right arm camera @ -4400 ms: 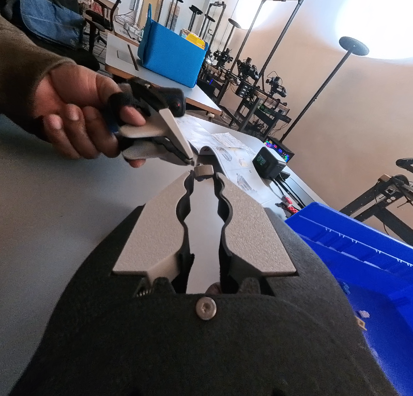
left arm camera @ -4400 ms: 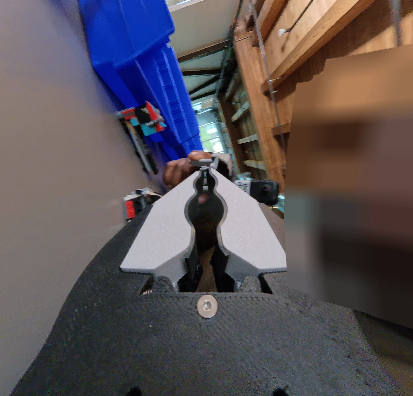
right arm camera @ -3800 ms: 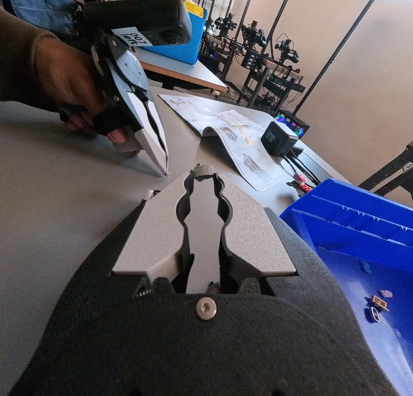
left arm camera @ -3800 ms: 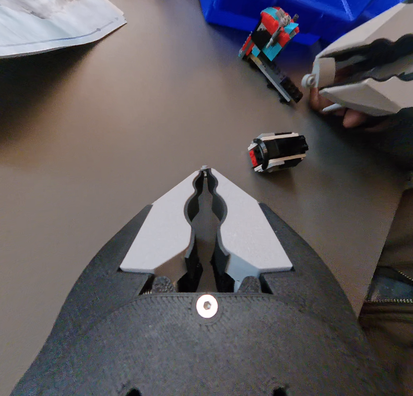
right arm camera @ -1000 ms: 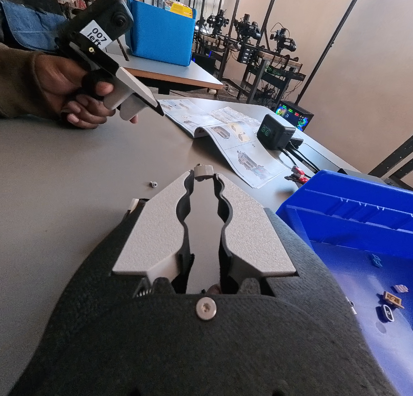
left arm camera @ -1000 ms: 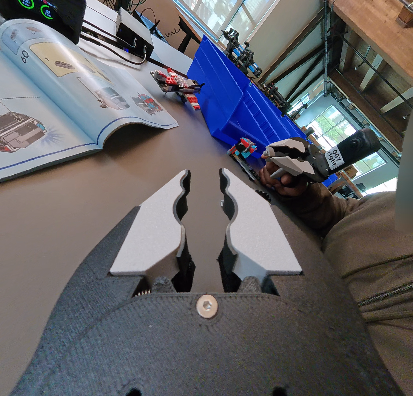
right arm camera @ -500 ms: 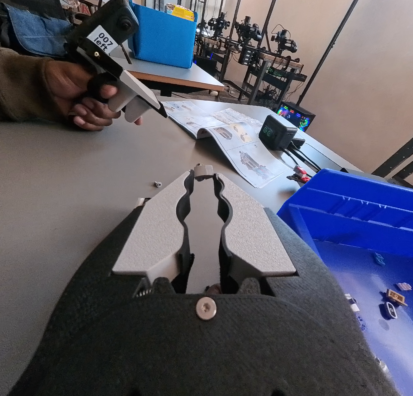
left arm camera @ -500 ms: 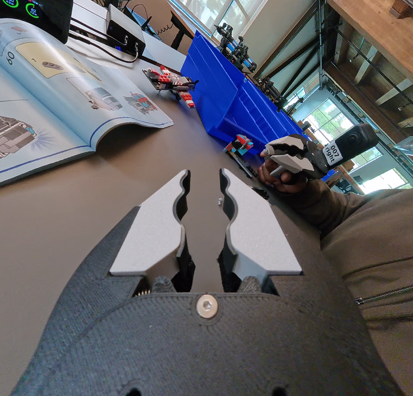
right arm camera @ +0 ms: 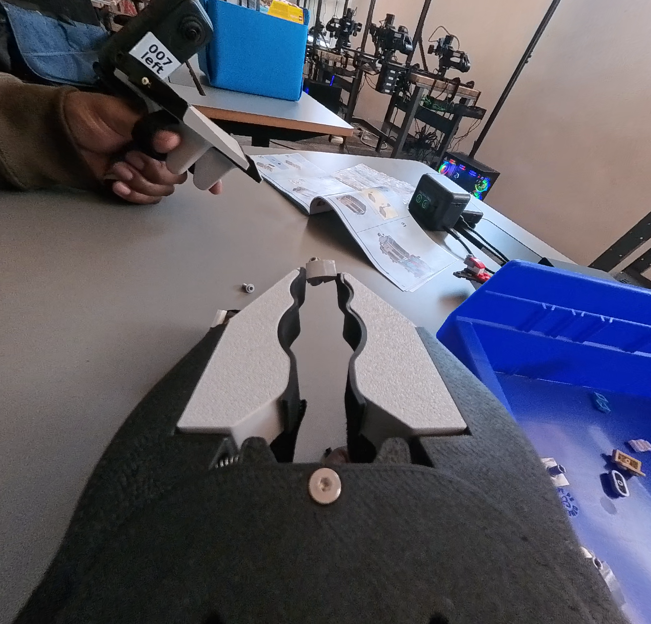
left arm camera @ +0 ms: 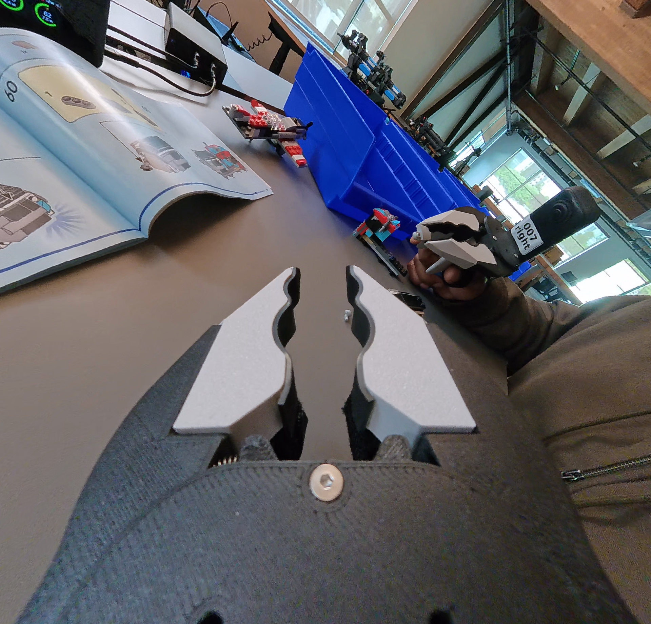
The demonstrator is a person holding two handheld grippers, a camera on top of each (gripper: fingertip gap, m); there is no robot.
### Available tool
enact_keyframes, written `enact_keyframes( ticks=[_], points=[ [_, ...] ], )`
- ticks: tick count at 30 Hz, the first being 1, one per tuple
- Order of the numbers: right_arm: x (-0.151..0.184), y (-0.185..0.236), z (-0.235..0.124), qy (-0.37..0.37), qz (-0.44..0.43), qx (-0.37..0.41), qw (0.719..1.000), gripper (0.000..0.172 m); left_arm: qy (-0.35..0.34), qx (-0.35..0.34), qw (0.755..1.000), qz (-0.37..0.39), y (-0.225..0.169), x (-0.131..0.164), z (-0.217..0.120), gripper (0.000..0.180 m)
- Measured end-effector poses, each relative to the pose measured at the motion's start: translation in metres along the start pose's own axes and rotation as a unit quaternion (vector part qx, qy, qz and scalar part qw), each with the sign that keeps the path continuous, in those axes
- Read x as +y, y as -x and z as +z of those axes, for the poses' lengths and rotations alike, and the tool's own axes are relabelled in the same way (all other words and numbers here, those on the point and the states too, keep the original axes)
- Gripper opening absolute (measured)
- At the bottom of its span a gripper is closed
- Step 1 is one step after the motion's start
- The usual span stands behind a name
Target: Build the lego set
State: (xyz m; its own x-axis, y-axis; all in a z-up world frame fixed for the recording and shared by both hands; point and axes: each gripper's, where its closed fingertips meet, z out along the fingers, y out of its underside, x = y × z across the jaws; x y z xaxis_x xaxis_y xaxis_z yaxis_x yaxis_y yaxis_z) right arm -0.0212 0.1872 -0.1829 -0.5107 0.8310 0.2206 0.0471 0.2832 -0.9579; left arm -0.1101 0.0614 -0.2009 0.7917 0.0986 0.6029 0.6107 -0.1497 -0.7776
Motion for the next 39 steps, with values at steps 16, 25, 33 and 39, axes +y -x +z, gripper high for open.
enact_keyframes(
  ticks=[16, 25, 33, 39],
  points=[
    [0.0, 0.0, 0.0, 0.002, 0.0, 0.001, 1.0, 0.018, 0.149, -0.023, 0.982, 0.115, -0.034, 0.056, 0.05, 0.016],
    [0.0, 0.004, -0.001, 0.001, -0.003, -0.007, 1.0, 0.018, 0.24, -0.093, 0.946, 0.198, -0.025, 0.083, 0.063, 0.013],
    [0.0, 0.005, -0.002, 0.0, 0.0, -0.011, 1.0, 0.018, 0.259, -0.129, 0.925, 0.245, -0.02, 0.087, 0.068, 0.005],
    [-0.003, 0.005, -0.004, -0.009, 0.006, -0.012, 1.0, 0.018, 0.245, -0.116, 0.936, 0.224, -0.023, 0.084, 0.069, 0.004]
  ],
)
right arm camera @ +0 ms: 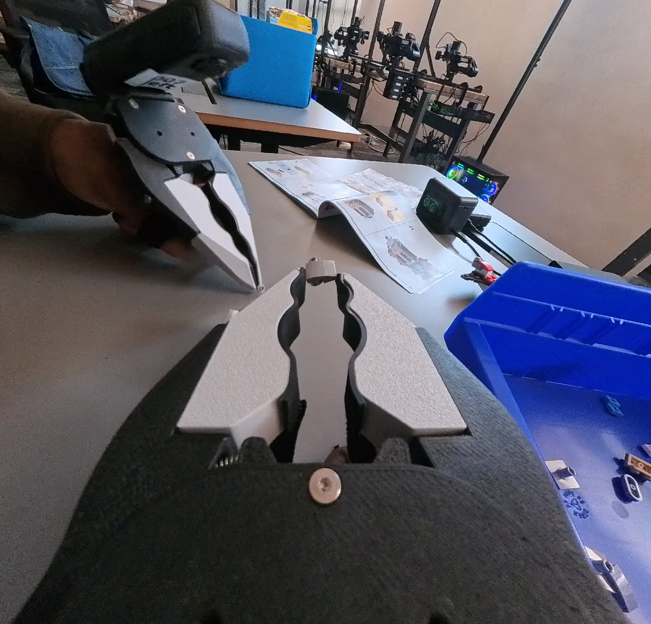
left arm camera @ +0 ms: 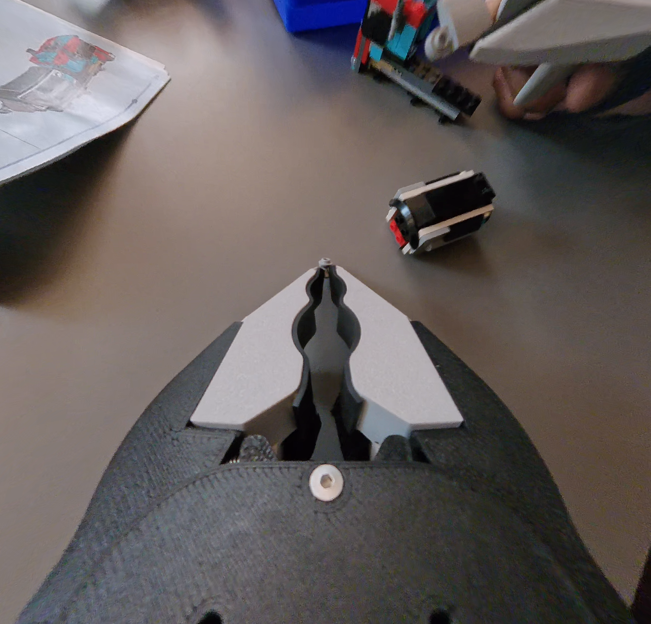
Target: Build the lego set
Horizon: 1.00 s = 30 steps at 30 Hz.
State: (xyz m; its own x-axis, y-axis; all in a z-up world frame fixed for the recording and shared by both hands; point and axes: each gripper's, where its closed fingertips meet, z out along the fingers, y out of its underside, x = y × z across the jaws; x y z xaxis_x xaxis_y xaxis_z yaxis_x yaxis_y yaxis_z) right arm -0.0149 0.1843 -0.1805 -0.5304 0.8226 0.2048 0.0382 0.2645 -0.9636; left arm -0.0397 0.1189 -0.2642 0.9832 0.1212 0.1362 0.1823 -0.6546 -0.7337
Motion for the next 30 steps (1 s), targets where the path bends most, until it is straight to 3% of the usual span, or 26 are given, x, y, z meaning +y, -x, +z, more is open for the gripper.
enact_keyframes(
  ticks=[4, 9, 13, 16, 24, 30],
  points=[
    [-0.002, 0.002, -0.001, -0.007, -0.001, -0.003, 1.0, 0.018, -0.087, 0.084, 0.989, -0.08, -0.016, -0.024, -0.011, 0.004],
    [-0.004, 0.007, -0.001, -0.013, -0.009, -0.009, 1.0, 0.018, -0.221, 0.228, 0.924, -0.214, -0.033, -0.064, -0.04, 0.003],
    [-0.005, 0.008, -0.001, -0.014, -0.012, -0.011, 1.0, 0.018, -0.244, 0.27, 0.895, -0.258, -0.038, -0.07, -0.041, 0.003],
    [-0.004, 0.009, -0.001, -0.013, -0.012, -0.013, 1.0, 0.018, -0.237, 0.255, 0.903, -0.251, -0.037, -0.068, -0.037, 0.003],
    [0.0, 0.015, -0.002, 0.003, -0.021, -0.019, 1.0, 0.018, -0.16, 0.088, 0.973, -0.141, -0.001, -0.033, -0.035, 0.004],
    [0.004, 0.015, 0.0, 0.014, -0.02, -0.021, 0.999, 0.018, -0.12, -0.007, 0.988, -0.1, 0.047, 0.001, -0.058, 0.004]
  ],
)
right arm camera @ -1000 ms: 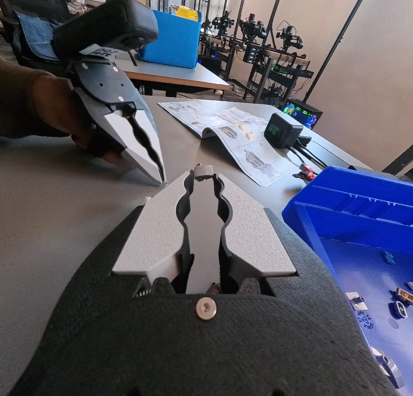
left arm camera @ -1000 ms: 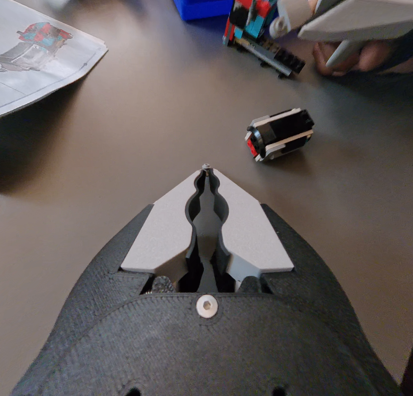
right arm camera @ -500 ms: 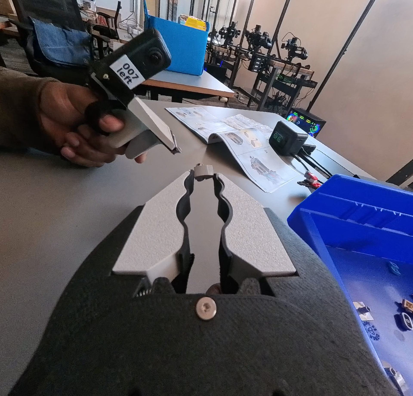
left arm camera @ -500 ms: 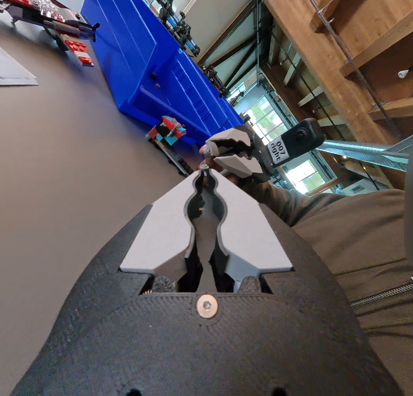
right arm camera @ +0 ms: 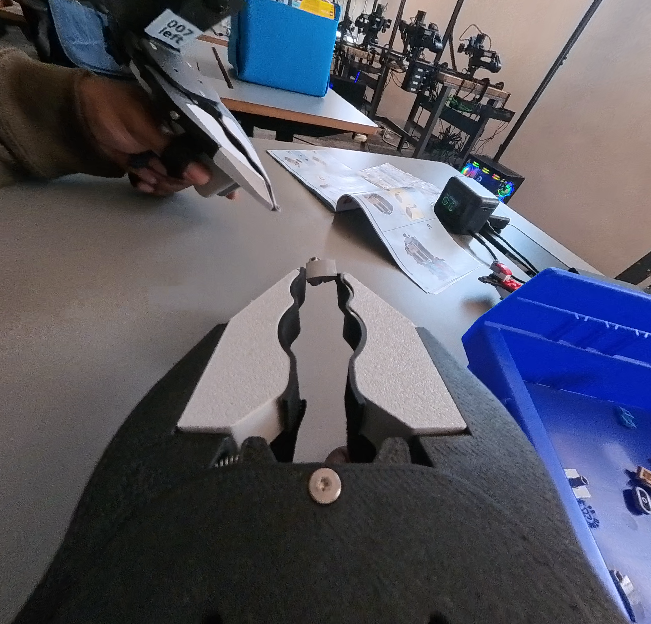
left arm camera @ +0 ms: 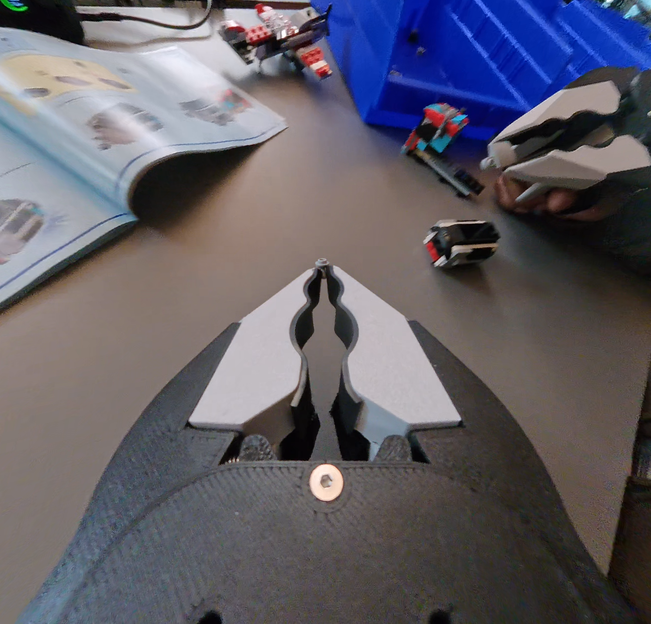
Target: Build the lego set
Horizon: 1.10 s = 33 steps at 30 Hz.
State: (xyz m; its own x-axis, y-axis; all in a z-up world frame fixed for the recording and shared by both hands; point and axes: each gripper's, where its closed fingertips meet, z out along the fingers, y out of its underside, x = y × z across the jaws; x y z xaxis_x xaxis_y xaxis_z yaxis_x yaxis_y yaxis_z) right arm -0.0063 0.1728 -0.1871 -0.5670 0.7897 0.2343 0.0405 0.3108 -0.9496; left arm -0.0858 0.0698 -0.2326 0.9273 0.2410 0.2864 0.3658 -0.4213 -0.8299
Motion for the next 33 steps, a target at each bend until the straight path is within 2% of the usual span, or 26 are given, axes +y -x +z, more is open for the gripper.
enact_keyframes(
  ticks=[2, 9, 15, 22, 33],
  points=[
    [0.0, -0.001, 0.0, 0.001, 0.006, 0.0, 1.0, 0.018, 0.001, -0.003, 1.0, -0.004, 0.011, 0.004, -0.007, 0.004],
    [0.005, -0.007, 0.005, 0.016, 0.02, 0.004, 1.0, 0.018, -0.045, 0.064, 0.996, -0.044, 0.008, -0.006, -0.023, 0.004],
    [0.007, -0.016, 0.009, 0.026, 0.032, 0.024, 0.999, 0.018, -0.071, 0.094, 0.99, -0.083, 0.009, -0.009, -0.034, 0.003],
    [0.009, -0.023, 0.017, 0.036, 0.031, 0.049, 0.998, 0.018, -0.08, 0.104, 0.987, -0.096, 0.009, -0.008, -0.04, 0.003],
    [0.008, -0.022, 0.019, 0.033, 0.035, 0.041, 0.998, 0.018, -0.073, 0.104, 0.987, -0.097, 0.009, -0.006, -0.039, 0.004]
  ],
)
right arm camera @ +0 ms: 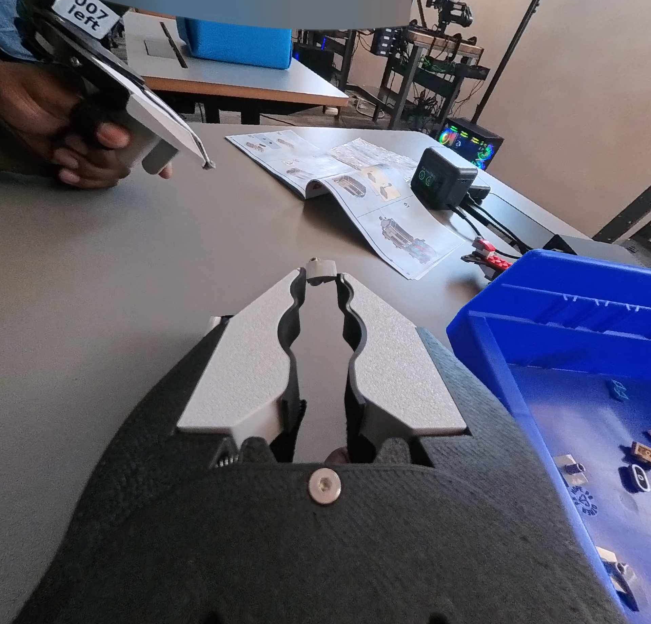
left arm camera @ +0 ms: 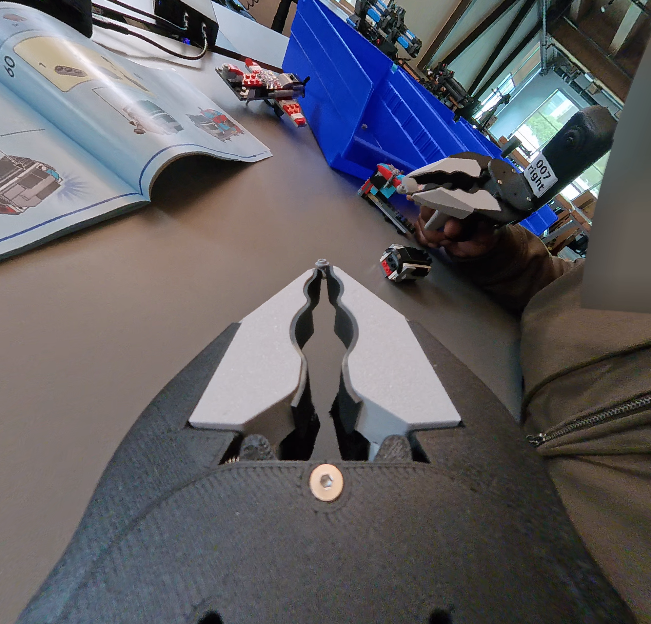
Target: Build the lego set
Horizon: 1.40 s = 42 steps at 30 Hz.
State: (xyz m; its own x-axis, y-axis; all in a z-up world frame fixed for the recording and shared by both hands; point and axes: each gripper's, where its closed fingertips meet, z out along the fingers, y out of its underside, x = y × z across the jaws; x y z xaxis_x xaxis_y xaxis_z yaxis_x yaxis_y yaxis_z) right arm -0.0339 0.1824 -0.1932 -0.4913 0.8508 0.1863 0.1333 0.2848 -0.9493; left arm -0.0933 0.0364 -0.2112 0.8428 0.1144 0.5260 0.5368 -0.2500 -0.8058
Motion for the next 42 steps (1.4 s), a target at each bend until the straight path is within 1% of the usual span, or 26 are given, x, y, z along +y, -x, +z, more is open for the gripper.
enact_keyframes(
  ticks=[9, 12, 14, 17, 21, 25, 28, 30, 33, 36, 38, 42],
  points=[
    [0.001, 0.007, -0.005, 0.002, -0.001, -0.012, 1.0, 0.018, 0.005, -0.004, 1.0, 0.0, 0.002, 0.0, 0.002, 0.003],
    [0.003, 0.007, -0.014, 0.004, 0.016, -0.018, 1.0, 0.018, 0.008, -0.019, 1.0, -0.001, 0.006, 0.0, 0.005, 0.004],
    [0.006, 0.005, -0.023, 0.005, 0.038, -0.023, 0.999, 0.018, 0.021, -0.036, 0.999, 0.017, 0.007, 0.003, 0.01, 0.003],
    [0.012, 0.003, -0.043, 0.007, 0.048, -0.033, 0.998, 0.018, 0.041, -0.052, 0.997, 0.046, 0.0, 0.008, 0.024, 0.004],
    [0.025, -0.004, -0.071, 0.021, 0.043, -0.043, 0.998, 0.018, 0.042, -0.026, 0.998, 0.03, -0.02, 0.008, 0.056, 0.004],
    [0.038, -0.011, -0.098, 0.034, 0.051, -0.059, 0.996, 0.018, 0.061, -0.038, 0.997, 0.032, -0.023, 0.009, 0.084, 0.004],
    [0.046, -0.015, -0.112, 0.043, 0.066, -0.07, 0.994, 0.018, 0.093, -0.065, 0.993, 0.039, -0.016, 0.016, 0.092, 0.004],
    [0.049, -0.017, -0.119, 0.049, 0.083, -0.078, 0.992, 0.018, 0.098, -0.07, 0.992, 0.039, -0.015, 0.018, 0.092, 0.004],
    [0.052, -0.018, -0.122, 0.056, 0.123, -0.094, 0.986, 0.018, 0.108, -0.069, 0.991, 0.032, -0.014, 0.021, 0.093, 0.004],
    [0.058, -0.015, -0.119, 0.077, 0.147, -0.109, 0.98, 0.018, 0.145, -0.065, 0.986, 0.038, -0.015, 0.031, 0.097, 0.004],
    [0.062, -0.013, -0.117, 0.092, 0.145, -0.108, 0.979, 0.018, 0.172, -0.062, 0.982, 0.05, -0.017, 0.037, 0.101, 0.004],
    [0.071, -0.009, -0.113, 0.123, 0.132, -0.106, 0.978, 0.018, 0.197, -0.062, 0.976, 0.065, -0.018, 0.044, 0.103, 0.005]
  ],
)
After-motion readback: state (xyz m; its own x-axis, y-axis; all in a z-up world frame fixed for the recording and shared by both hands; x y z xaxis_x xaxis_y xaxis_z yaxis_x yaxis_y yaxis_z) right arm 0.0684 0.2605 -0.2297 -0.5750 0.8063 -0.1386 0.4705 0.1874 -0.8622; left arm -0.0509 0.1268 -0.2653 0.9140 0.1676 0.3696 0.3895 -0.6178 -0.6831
